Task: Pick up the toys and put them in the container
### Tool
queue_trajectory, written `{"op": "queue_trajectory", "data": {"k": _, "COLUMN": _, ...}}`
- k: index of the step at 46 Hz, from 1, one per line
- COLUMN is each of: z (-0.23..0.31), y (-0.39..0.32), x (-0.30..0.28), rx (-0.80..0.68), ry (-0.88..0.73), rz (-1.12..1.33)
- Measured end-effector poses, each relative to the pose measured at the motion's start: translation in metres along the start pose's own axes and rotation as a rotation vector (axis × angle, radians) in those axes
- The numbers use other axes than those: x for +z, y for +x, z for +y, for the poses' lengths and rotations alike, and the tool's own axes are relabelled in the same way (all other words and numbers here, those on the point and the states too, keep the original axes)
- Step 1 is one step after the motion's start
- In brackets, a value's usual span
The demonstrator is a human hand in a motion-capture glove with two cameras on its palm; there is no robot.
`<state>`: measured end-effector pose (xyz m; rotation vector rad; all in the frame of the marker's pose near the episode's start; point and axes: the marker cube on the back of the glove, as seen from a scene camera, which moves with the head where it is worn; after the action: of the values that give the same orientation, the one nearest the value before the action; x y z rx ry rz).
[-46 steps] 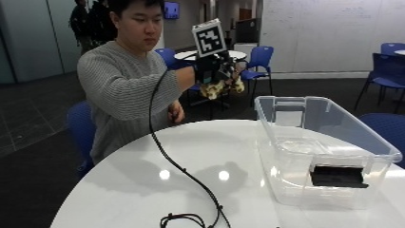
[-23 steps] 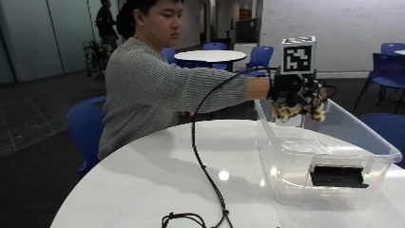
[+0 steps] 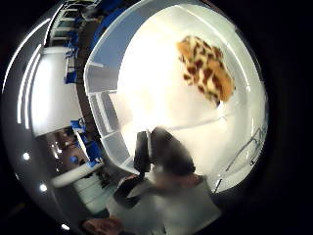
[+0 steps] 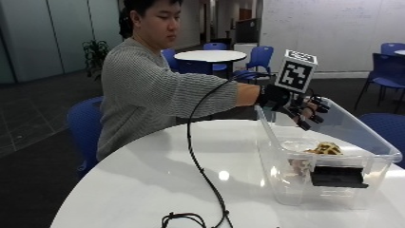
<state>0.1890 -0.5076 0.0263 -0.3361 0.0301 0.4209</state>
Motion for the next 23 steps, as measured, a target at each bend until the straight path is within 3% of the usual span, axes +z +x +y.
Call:
{"op": "queue_trajectory", "data": {"k": 8, "z": 0.064, "y": 0.009, "x": -0.014, "rx": -0.112, "ry": 0.091, "rz": -0.082}}
{"op": "queue_trajectory", "data": {"k": 16, "z": 0.192, "y": 0.079, "x": -0.02, "rx": -0.262, "ry": 0.216, "rz": -0.069}}
{"op": "queue_trajectory", "data": {"k": 23, "z": 0.283, "y": 0.146, "x": -0.001, "rx": -0.148, "ry": 0.325, "rz": 0.034}}
